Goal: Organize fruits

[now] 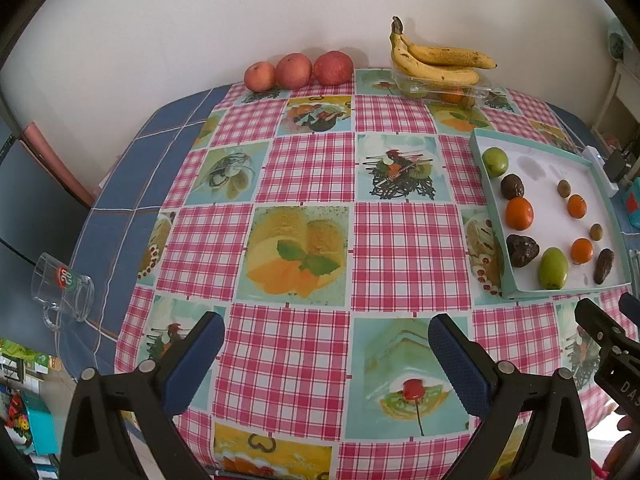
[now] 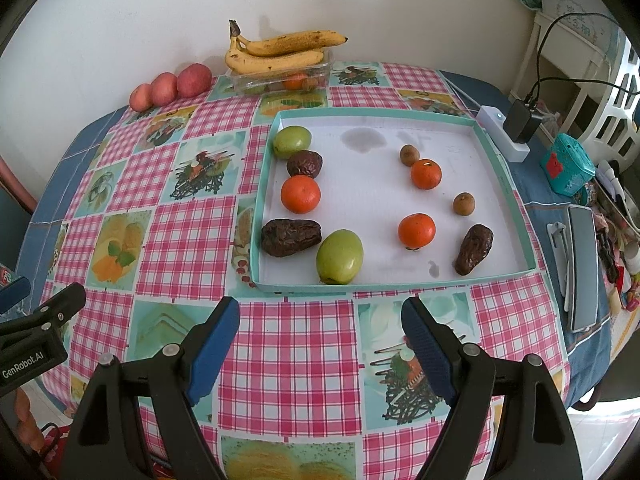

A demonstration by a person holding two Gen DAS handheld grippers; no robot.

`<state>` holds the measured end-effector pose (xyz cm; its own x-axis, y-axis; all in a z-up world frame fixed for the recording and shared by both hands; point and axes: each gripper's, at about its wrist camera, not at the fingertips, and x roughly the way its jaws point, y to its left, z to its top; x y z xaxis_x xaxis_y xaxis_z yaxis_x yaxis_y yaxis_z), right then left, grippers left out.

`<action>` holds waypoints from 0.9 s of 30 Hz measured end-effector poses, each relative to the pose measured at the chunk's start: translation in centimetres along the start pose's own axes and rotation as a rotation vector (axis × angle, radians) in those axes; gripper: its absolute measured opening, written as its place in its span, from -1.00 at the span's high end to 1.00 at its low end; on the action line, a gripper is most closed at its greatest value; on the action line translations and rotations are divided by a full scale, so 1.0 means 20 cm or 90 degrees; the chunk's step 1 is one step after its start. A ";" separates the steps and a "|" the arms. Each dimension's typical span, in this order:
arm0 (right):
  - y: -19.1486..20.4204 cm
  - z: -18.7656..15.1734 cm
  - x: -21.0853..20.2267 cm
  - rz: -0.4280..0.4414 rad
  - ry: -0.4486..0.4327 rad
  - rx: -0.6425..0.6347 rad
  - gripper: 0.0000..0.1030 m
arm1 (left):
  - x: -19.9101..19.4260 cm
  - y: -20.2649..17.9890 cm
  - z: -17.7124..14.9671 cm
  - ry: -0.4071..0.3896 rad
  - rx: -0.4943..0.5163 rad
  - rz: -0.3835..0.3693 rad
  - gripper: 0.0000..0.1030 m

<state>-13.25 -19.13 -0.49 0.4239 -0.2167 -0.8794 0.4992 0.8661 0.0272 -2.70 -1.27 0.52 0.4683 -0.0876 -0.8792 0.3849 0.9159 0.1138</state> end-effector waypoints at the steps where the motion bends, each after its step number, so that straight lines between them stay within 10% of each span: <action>1: 0.00 0.00 0.00 0.000 0.000 0.000 -0.62 | 0.00 0.00 0.00 0.000 0.000 0.000 -1.00; 27: -0.01 -0.01 0.01 0.000 0.004 -0.008 -0.62 | 0.01 0.00 -0.01 0.007 -0.004 -0.004 -1.00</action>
<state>-13.35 -19.19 -0.75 0.4193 -0.2137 -0.8824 0.4898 0.8715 0.0217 -2.69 -1.16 0.33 0.4572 -0.0895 -0.8848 0.3823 0.9181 0.1047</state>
